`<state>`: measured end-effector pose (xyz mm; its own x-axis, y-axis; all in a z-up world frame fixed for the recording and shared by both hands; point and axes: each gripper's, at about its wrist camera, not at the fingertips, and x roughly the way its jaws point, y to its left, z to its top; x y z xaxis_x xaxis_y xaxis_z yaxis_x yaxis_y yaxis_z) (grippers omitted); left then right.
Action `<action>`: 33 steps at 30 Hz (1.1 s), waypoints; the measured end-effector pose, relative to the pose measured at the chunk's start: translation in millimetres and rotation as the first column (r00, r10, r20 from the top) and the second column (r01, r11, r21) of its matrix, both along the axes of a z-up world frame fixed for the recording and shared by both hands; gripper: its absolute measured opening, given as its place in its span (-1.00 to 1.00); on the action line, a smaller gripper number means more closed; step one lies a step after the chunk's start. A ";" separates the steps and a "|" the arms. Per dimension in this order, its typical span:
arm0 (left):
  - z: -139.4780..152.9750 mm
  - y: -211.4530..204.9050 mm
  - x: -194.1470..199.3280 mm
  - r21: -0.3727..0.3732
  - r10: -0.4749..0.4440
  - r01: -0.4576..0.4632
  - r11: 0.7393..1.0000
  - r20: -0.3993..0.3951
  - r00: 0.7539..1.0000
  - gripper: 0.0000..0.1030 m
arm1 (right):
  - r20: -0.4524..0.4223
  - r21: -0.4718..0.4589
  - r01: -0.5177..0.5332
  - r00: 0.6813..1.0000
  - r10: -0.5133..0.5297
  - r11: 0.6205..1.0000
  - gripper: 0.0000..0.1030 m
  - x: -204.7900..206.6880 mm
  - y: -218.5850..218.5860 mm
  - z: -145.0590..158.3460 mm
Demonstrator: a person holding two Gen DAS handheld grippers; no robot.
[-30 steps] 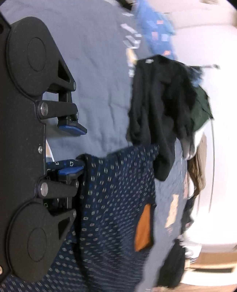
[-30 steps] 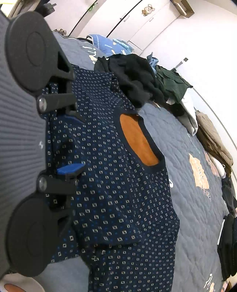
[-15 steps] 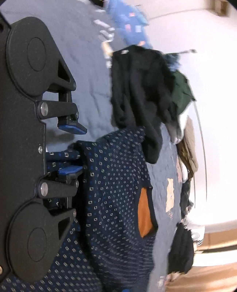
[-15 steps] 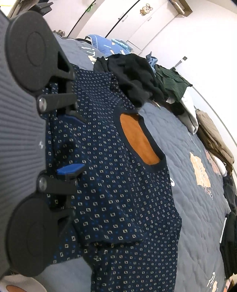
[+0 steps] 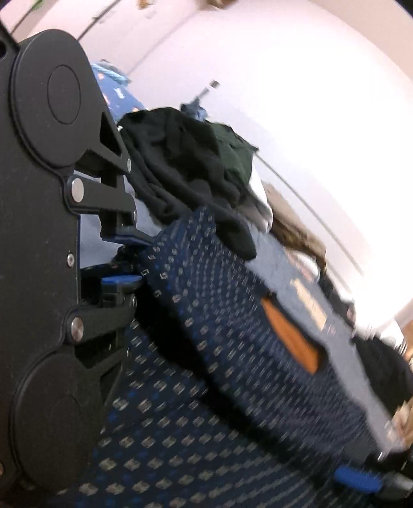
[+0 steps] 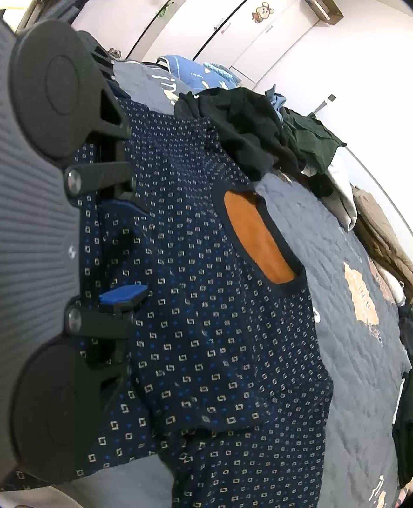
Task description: Fold clothes
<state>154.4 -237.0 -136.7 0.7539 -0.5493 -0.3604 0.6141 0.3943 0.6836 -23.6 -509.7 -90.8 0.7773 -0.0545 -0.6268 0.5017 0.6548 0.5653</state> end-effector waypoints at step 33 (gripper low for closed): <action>9.2 15.2 5.0 0.082 -0.034 0.033 0.996 0.006 0.999 -0.52 | -0.008 0.015 0.002 1.000 -0.002 1.000 -0.09 -1.7 -3.6 -9.4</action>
